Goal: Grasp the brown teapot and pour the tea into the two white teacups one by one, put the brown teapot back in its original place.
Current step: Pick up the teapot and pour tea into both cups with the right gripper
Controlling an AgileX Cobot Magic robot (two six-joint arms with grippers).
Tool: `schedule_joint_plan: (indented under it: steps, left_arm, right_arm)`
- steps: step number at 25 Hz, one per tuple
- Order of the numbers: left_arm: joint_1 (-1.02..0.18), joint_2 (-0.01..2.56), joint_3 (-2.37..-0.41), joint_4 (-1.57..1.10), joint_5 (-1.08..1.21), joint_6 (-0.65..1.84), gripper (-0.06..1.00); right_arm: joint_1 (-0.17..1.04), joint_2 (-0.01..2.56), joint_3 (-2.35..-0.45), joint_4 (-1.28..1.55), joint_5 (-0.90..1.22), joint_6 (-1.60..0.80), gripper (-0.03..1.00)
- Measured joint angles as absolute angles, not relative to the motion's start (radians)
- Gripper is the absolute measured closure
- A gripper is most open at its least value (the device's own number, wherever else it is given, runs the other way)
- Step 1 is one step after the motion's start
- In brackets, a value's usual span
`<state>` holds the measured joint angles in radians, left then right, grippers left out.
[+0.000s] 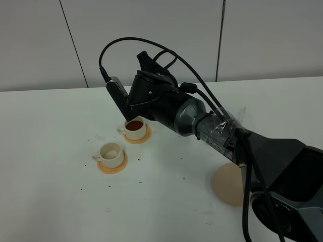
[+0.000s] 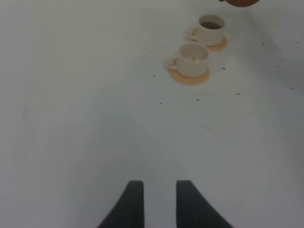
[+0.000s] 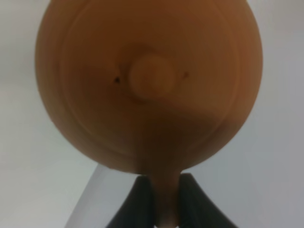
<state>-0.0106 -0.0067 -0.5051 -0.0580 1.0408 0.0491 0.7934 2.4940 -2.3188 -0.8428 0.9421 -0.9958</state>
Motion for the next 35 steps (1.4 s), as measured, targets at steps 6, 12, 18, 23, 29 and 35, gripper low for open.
schedule_joint_plan:
  steps: [6, 12, 18, 23, 29, 35]
  left_arm:
    - [-0.011, -0.007, -0.505, -0.058, 1.041, 0.049, 0.70]
    - [-0.011, -0.007, -0.505, -0.058, 1.041, 0.049, 0.70]
    - [-0.011, -0.007, -0.505, -0.058, 1.041, 0.049, 0.70]
    - [-0.011, -0.007, -0.505, -0.058, 1.041, 0.049, 0.70]
    - [-0.011, -0.007, -0.505, -0.058, 1.041, 0.049, 0.70]
    - [-0.011, -0.007, -0.505, -0.058, 1.041, 0.049, 0.70]
  right_arm:
    - [0.790, 2.494, -2.319, -0.811, 0.942, -0.977, 0.87]
    - [0.776, 2.494, -2.319, -0.735, 0.963, -0.975, 0.87]
    - [0.761, 2.494, -2.319, -0.708, 0.987, -0.951, 0.87]
    - [0.737, 2.485, -2.319, -0.615, 1.022, -0.960, 0.87]
    - [0.707, 2.451, -2.319, -0.503, 1.114, -0.999, 0.87]
    - [0.696, 2.443, -2.346, -0.416, 1.215, -1.034, 0.87]
